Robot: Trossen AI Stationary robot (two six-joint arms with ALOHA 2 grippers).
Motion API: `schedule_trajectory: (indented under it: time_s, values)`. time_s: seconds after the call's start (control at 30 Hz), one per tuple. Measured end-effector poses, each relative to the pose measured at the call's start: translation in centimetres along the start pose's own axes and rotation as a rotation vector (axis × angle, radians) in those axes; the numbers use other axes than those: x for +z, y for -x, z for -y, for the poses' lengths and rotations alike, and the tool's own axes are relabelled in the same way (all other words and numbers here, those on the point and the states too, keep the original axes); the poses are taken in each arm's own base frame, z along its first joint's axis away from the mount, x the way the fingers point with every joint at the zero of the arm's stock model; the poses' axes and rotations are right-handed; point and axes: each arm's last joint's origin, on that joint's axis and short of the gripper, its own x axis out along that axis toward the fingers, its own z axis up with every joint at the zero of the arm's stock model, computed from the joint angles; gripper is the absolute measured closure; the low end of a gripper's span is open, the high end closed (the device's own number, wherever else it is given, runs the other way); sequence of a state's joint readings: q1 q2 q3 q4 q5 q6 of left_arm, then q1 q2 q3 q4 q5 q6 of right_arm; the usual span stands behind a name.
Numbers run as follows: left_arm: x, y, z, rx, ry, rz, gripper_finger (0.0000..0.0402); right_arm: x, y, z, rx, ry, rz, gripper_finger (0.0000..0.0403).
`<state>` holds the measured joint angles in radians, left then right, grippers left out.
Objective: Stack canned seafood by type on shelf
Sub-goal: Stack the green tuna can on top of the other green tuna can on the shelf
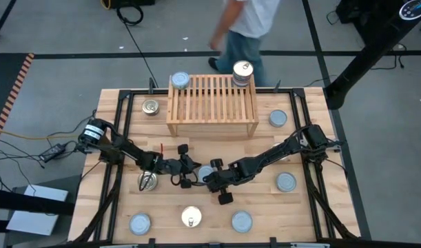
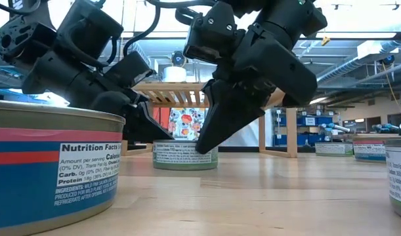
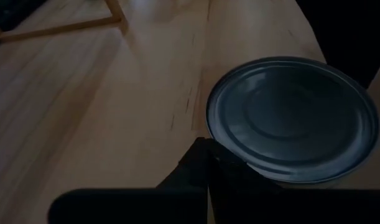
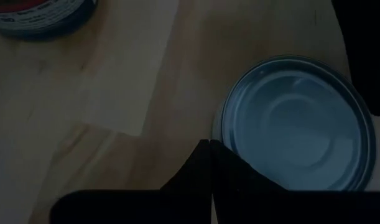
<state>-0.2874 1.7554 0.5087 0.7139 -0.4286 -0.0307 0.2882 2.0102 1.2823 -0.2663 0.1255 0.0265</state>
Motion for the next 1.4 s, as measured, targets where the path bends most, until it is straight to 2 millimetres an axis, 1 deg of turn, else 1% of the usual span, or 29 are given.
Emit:
schedule_trajectory:
  time_s: [0.1,0.2,0.4,0.47,0.57,0.97,1.1,1.2,1.4]
  values:
    - [0.0,0.0,0.0,0.001,-0.001,-0.001,0.0401,0.0,0.1,0.1,-0.017,0.001,0.002,0.0399]
    - [0.0,0.0,0.0,0.001,-0.002,-0.005,0.0401,0.3,0.7,0.2,-0.033,0.001,0.018,0.0399]
    - [-0.2,0.0,0.0,-0.004,-0.007,-0.016,0.0401,1.2,2.6,0.6,-0.086,-0.006,0.074,0.0398]
    - [-0.3,0.0,0.1,-0.031,-0.009,-0.021,0.0401,1.6,3.4,0.8,-0.105,-0.010,0.100,0.0398]
    - [-0.1,0.0,0.3,-0.075,-0.005,-0.006,0.0401,1.9,3.9,1.3,-0.144,-0.021,0.117,0.0398]
    - [0.0,0.2,0.7,-0.100,-0.029,0.001,0.0401,2.0,3.6,2.8,-0.151,-0.042,0.120,0.0398]
    - [0.0,0.2,0.7,-0.092,-0.028,0.001,0.0401,2.0,3.6,2.8,-0.129,-0.046,0.127,0.0398]
    - [0.0,0.2,0.5,-0.037,-0.029,0.000,0.0401,2.1,3.6,2.8,-0.116,-0.057,0.135,0.0398]
    - [-0.7,0.2,0.4,-0.006,-0.043,-0.060,0.0401,2.1,3.5,2.8,-0.112,-0.063,0.136,0.0398]
